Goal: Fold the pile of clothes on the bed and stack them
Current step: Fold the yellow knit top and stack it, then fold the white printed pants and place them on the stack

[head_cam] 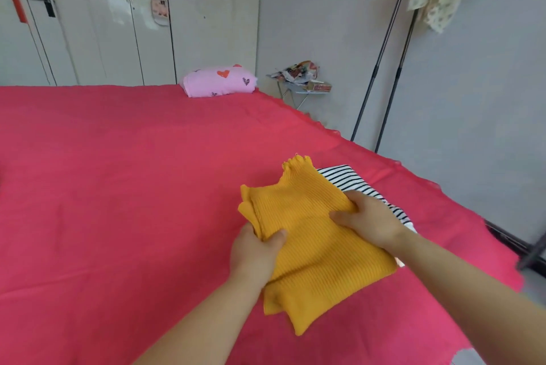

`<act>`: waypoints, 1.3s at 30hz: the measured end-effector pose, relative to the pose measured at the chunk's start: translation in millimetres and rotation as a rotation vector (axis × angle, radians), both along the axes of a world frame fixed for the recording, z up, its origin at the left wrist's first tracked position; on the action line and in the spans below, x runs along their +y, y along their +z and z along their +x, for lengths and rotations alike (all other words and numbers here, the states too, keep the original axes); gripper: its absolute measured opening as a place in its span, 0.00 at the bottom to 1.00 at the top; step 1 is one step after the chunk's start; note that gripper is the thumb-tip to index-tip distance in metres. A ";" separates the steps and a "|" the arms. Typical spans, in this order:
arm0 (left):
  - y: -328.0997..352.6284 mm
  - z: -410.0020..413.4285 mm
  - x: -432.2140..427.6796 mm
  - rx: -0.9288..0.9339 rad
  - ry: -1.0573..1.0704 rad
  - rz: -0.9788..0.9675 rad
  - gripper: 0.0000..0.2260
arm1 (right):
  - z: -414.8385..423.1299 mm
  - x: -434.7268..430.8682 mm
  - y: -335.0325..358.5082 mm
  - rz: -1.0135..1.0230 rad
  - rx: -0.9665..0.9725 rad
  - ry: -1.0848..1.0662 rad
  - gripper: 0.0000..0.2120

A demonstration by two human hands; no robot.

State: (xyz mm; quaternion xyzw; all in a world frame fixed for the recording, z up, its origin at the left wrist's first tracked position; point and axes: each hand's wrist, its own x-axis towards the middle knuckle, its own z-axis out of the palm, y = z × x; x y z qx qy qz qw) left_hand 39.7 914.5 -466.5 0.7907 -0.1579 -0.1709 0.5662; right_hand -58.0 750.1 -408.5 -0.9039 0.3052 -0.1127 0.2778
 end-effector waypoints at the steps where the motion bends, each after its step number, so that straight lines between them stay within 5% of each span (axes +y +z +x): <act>1: 1.9 0.9 -18.7 0.005 -0.021 -0.010 0.21 | -0.6 -18.0 4.0 -0.021 -0.009 -0.010 0.15; 7: 6.3 18.9 -114.0 0.006 -0.105 -0.129 0.25 | 13.8 -113.1 6.9 -0.103 -0.069 -0.089 0.16; 12: -25.5 36.0 -155.7 0.104 -0.403 -0.133 0.52 | 21.6 -168.0 -28.4 -0.174 0.063 -0.204 0.26; 18: -60.1 20.1 -175.3 -0.597 -0.500 0.205 0.36 | 37.4 -178.8 -71.0 -0.361 0.200 -0.110 0.24; 23: -93.6 5.7 -175.6 -0.682 -0.638 0.470 0.46 | 31.3 -152.9 -123.7 -0.575 0.515 0.004 0.46; 26: -102.8 7.1 -171.4 -0.698 -0.693 0.548 0.45 | 32.7 -151.3 -132.4 -0.572 0.478 -0.059 0.35; 27: -99.0 9.7 -169.8 -0.679 -0.719 0.576 0.44 | 33.5 -148.6 -128.3 -0.564 0.474 -0.065 0.33; 31: -69.0 13.6 -135.7 -0.657 -0.760 0.618 0.30 | 32.9 -133.8 -112.4 -0.555 0.542 -0.078 0.52; 35: -41.7 27.5 -75.6 -0.734 -0.615 0.679 0.28 | 39.5 -96.9 -85.9 -0.438 0.451 -0.119 0.23; 39: -16.7 48.3 -2.5 -0.784 -0.443 0.862 0.26 | 59.2 -9.5 -80.0 -0.328 0.335 0.005 0.18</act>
